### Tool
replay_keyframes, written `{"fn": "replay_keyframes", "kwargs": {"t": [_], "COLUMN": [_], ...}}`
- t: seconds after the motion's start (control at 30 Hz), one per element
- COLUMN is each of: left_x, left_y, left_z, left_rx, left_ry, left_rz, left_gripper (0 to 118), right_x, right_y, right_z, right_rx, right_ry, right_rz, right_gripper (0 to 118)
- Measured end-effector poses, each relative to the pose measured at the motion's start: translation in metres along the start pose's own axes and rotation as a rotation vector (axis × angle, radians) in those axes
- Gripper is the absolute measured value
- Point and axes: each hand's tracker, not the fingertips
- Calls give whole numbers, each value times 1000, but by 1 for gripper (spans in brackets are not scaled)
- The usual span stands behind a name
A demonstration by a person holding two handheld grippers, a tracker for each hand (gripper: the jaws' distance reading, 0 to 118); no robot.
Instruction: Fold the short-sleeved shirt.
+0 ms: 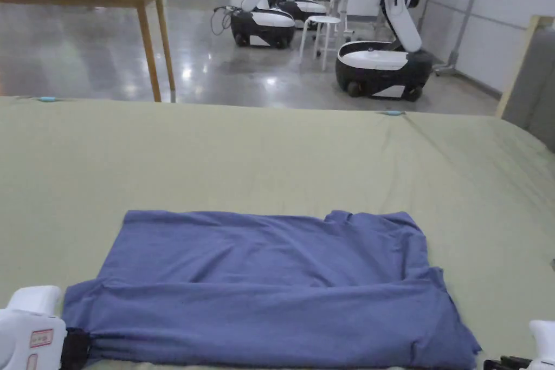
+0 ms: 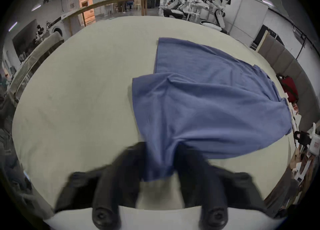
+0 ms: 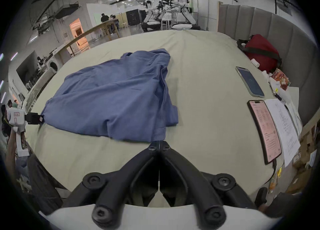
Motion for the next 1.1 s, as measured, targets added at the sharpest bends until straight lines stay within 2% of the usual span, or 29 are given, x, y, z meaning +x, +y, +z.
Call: {"fn": "replay_keyframes", "kwargs": {"t": [0.03, 0.07, 0.13, 0.2, 0.3, 0.33, 0.37, 0.4, 0.43, 0.5, 0.53, 0.6, 0.63, 0.77, 1.1], "left_x": [3, 9, 12, 7, 1, 5, 5, 6, 8, 11, 12, 7, 7, 4, -20], "left_y": [2, 5, 6, 8, 10, 9, 9, 9, 10, 11, 11, 13, 12, 7, -54], "left_z": [2, 4, 4, -5, -7, -4, -3, -3, -2, 2, 3, 4, 7, 20, 72], "left_rx": [-18, -21, -26, -36, -43, -36, -37, -38, -38, -39, -37, -35, -30, -24, -69], "left_ry": [-59, -41, -11, -21, -42, -37, -38, -38, -37, -34, -34, -35, -33, -33, -78], "left_rz": [-28, -16, -60, -41, -15, -20, -21, -25, -31, -40, -43, -52, -55, -76, -72], "left_gripper": [7, 7, 7, 7, 7, 7, 7, 7, 7, 7, 7, 7, 7, 6, 6], "right_x": [2, 3, 3, -1, -8, -9, -10, -11, -9, -13, -16, -24, -24, -14, -14], "right_y": [2, 5, 10, 15, 23, 24, 26, 27, 27, 28, 28, 29, 29, 32, -31], "right_z": [1, 0, -11, -14, -38, -44, -50, -53, -58, -50, -44, -32, -28, -10, 50], "right_rx": [1, 0, -31, -4, -56, -61, -71, -77, -74, -62, -49, -25, -34, -31, -68], "right_ry": [5, 18, 31, 50, 47, 49, 50, 55, 94, 108, 139, 75, 97, 126, 144], "right_rz": [-4, -9, -5, 24, 43, 50, 61, 59, 51, 76, 96, 159, 181, 125, 161], "right_gripper": [4, 27, 117, 115, 112, 102, 85, 61, 49, 14, 14, 13, 12, 12, 12]}}
